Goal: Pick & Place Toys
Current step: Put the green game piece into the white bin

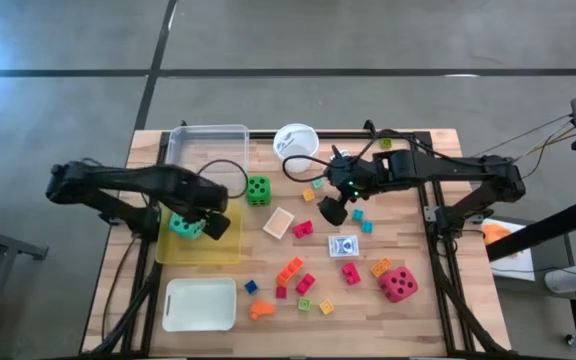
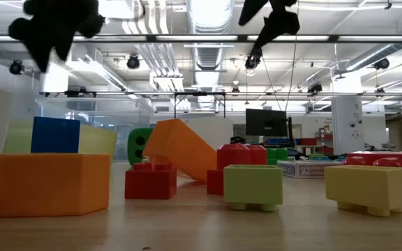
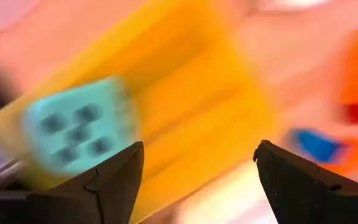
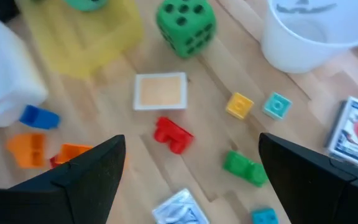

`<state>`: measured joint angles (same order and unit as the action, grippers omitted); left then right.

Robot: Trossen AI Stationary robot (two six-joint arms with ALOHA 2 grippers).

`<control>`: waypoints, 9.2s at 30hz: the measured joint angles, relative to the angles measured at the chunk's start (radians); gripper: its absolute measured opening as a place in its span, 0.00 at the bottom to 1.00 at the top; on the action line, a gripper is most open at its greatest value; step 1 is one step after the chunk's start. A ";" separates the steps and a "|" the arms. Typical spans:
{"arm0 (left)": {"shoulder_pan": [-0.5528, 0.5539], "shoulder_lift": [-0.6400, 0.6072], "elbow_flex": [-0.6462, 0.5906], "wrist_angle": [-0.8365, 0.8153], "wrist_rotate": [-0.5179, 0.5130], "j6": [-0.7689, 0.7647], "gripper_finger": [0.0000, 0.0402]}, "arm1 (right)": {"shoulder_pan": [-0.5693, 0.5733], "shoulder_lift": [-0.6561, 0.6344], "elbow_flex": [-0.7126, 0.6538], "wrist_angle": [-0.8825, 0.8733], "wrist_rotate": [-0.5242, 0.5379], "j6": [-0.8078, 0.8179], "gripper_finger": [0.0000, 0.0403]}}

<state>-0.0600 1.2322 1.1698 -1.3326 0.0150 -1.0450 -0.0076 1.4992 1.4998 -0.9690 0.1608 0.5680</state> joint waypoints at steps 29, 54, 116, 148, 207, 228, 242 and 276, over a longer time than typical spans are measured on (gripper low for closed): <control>-0.094 -0.242 -0.093 0.655 -0.033 0.075 0.73 | -0.100 0.147 -0.427 0.305 -0.112 -0.818 0.58; -0.097 -0.242 -0.093 0.651 -0.021 0.068 0.73 | -0.118 0.347 -0.392 0.316 -0.062 -0.917 0.54; -0.103 -0.018 -0.057 1.295 -0.314 0.462 0.74 | -0.061 -0.089 -0.253 1.190 -0.373 0.208 0.29; -0.105 0.047 0.011 1.377 -0.315 0.463 0.36 | -0.051 0.056 -0.063 1.184 -0.423 0.151 0.29; -0.755 0.281 0.001 0.339 0.092 -0.208 0.30 | -0.046 -0.093 -0.067 0.586 -0.409 0.080 0.98; -0.739 0.470 -0.114 0.505 0.033 -0.022 0.30 | 0.093 -0.124 -0.068 0.485 -0.284 0.086 0.98; -0.710 0.468 -0.226 0.619 0.037 -0.028 0.30 | 0.125 -0.178 -0.068 0.470 -0.202 0.083 0.98; -0.710 0.449 -0.178 0.546 0.120 -0.002 0.93 | 0.125 -0.186 -0.068 0.466 -0.184 0.075 0.98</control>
<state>-0.7696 1.6811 0.9920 -0.7864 0.1352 -1.0466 0.1177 1.3136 1.4322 -0.5030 -0.0231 0.6434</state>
